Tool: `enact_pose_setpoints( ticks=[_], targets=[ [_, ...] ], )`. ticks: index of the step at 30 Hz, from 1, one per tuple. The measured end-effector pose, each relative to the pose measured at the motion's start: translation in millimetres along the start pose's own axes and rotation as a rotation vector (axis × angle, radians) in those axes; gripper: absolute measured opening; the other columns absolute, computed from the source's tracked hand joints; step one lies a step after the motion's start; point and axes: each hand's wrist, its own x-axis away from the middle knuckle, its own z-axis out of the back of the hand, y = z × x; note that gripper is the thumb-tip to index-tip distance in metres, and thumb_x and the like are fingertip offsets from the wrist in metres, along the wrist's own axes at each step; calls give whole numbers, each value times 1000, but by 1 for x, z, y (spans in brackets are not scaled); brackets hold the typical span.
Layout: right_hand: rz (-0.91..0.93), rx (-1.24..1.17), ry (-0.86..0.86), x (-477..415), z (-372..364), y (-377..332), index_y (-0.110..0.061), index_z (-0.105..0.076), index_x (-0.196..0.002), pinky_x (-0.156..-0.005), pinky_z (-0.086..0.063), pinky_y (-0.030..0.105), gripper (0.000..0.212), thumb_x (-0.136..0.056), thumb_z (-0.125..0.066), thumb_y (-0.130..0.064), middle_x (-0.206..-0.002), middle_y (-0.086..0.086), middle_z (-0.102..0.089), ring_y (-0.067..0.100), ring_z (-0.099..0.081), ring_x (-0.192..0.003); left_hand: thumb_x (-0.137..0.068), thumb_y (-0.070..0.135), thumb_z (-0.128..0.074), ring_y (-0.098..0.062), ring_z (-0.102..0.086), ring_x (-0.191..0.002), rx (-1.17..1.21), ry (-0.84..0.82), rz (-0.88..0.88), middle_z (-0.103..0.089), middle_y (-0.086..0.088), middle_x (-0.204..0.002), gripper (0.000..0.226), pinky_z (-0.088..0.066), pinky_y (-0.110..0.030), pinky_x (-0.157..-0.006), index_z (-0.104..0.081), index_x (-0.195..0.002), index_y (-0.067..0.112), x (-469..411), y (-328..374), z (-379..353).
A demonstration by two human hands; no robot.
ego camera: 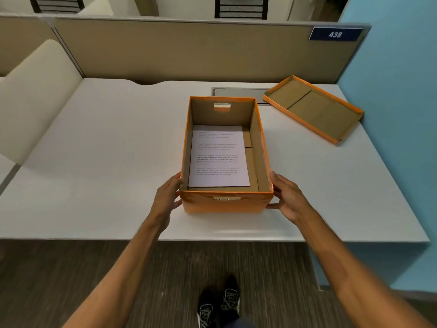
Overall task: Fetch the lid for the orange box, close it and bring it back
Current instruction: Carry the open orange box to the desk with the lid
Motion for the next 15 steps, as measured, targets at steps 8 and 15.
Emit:
enact_pose_setpoints(
  ticks=[8,15],
  targets=[
    [23,23,66,7,-5,9,-33,-67,-124,-95,-48,63,42,-91,-55,-57,-120,-2,-72,23,-60,-119,-92,55,-47,-21,-55,-118,-27,-14,-13,-57,12,-130,45,-48,-42,-91,-53,-134,38,3,-4,2],
    [119,109,164,11,-9,10,-27,-70,-119,-96,-50,54,42,-94,-51,-56,-117,-3,-72,21,-62,-116,-95,46,-49,-26,-53,-127,-154,7,-102,-59,8,-132,44,-49,-40,-95,-51,-136,30,6,0,5]
  ],
)
